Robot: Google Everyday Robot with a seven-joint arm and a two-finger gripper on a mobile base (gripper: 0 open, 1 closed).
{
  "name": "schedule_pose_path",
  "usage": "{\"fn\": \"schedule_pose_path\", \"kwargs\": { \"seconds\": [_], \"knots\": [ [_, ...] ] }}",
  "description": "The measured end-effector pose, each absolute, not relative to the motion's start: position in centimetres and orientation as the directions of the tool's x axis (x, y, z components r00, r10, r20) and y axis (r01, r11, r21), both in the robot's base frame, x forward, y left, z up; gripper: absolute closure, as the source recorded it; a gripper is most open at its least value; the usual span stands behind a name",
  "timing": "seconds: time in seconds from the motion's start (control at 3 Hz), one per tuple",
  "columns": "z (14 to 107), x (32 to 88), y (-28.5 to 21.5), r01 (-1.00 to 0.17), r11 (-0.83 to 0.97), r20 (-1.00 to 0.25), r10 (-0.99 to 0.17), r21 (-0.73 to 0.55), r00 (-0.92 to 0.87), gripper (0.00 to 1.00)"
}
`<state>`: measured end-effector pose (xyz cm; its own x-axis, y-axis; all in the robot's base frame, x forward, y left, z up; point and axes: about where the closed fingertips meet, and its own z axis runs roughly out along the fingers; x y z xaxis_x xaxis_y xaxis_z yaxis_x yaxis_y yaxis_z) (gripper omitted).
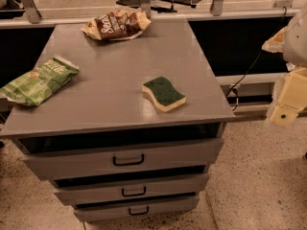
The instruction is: Move sponge near brown chip bag
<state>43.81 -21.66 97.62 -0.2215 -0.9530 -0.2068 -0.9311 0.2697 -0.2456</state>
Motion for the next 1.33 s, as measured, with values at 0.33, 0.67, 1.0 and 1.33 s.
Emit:
{"fn": "schedule_pose_path", "kwargs": {
  "seconds": [0.33, 0.67, 1.0, 1.33],
  "knots": [
    [97.7, 43.8, -21.6, -0.93, 0.27, -0.209, -0.953, -0.248, -0.221, 0.0],
    [96.2, 44.4, -19.2, -0.945, 0.247, -0.266, -0.945, -0.212, -0.188, 0.0],
    [93.1, 46.0, -14.1, -0.967, 0.201, -0.37, -0.92, -0.154, -0.132, 0.0],
    [90.5, 48.0, -10.0, -0.977, 0.177, -0.453, -0.885, -0.117, -0.106, 0.0]
  ]
}}
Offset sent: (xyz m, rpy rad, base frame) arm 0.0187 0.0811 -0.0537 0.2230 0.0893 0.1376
